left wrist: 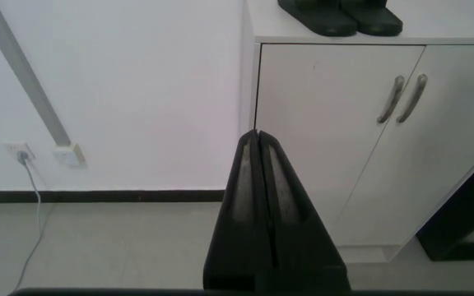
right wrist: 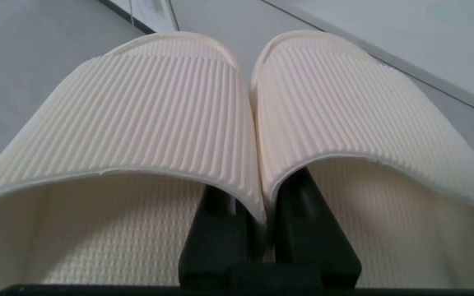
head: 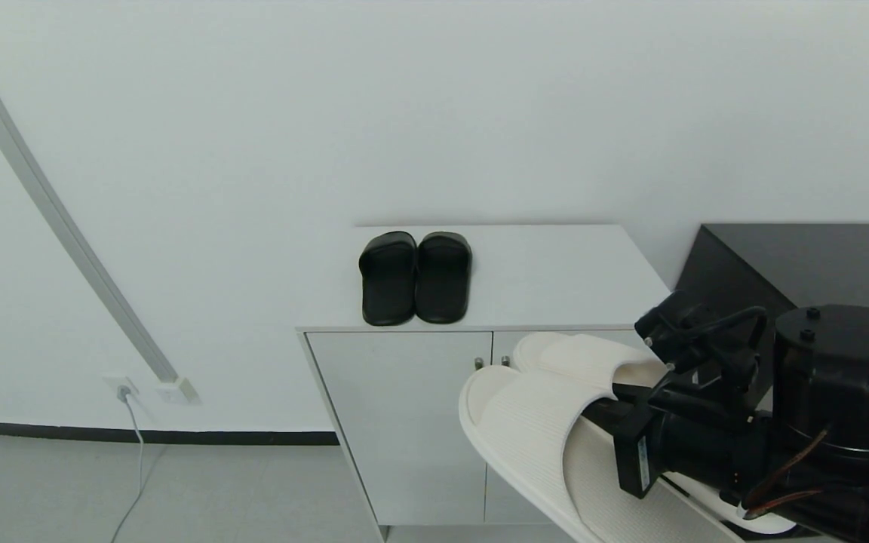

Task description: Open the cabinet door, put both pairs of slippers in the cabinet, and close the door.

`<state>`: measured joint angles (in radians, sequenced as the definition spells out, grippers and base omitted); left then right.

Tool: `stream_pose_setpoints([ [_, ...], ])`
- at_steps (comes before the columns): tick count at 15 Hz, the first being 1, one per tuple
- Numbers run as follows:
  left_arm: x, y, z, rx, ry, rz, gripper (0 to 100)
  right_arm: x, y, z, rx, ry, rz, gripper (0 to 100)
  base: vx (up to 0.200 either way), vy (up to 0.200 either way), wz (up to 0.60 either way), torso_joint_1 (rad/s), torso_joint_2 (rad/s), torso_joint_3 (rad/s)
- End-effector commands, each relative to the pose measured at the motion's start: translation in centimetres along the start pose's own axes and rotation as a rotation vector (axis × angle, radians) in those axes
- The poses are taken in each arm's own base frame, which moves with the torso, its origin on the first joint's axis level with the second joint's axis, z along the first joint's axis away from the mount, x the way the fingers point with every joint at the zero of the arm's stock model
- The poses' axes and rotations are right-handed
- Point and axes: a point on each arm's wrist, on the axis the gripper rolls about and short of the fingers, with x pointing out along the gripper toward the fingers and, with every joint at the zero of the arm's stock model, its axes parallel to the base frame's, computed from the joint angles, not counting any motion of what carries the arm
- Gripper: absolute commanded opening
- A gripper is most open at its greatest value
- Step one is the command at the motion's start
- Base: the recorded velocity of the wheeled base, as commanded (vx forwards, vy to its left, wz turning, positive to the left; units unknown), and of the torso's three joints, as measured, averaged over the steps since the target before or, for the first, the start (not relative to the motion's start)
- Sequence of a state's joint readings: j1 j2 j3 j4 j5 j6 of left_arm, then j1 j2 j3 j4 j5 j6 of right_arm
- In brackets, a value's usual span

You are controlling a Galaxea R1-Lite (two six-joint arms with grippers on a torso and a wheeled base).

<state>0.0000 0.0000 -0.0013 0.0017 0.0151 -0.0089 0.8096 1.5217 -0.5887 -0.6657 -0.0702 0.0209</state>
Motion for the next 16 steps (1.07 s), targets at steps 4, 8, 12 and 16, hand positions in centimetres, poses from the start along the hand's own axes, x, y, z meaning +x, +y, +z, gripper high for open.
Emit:
stream_pose_setpoints([
  [4, 0.01, 0.00, 0.01, -0.002, 0.001, 0.000, 0, 0.18, 0.05, -0.39, -0.004, 0.017, 0.003, 0, 0.000, 0.000, 0.00, -0.045, 0.10, 0.062],
  [8, 0.02, 0.01, -0.01, 0.003, 0.001, 0.003, 0, 0.23, 0.05, -0.74, -0.002, 0.030, 0.002, 0, 0.000, 0.000, 0.00, -0.188, 0.44, 0.244],
  [12, 0.02, 0.01, -0.01, 0.004, 0.001, 0.003, 0, 0.27, 0.05, -0.71, -0.003, 0.029, 0.002, 0, 0.000, 0.000, 0.00, -0.225, 0.55, 0.316],
  [16, 0.01, 0.01, -0.02, 0.000, 0.000, 0.003, 100, 0.40, 0.10, -0.89, -0.008, 0.038, 0.004, 0, 0.000, 0.000, 0.00, -0.210, 0.53, 0.324],
])
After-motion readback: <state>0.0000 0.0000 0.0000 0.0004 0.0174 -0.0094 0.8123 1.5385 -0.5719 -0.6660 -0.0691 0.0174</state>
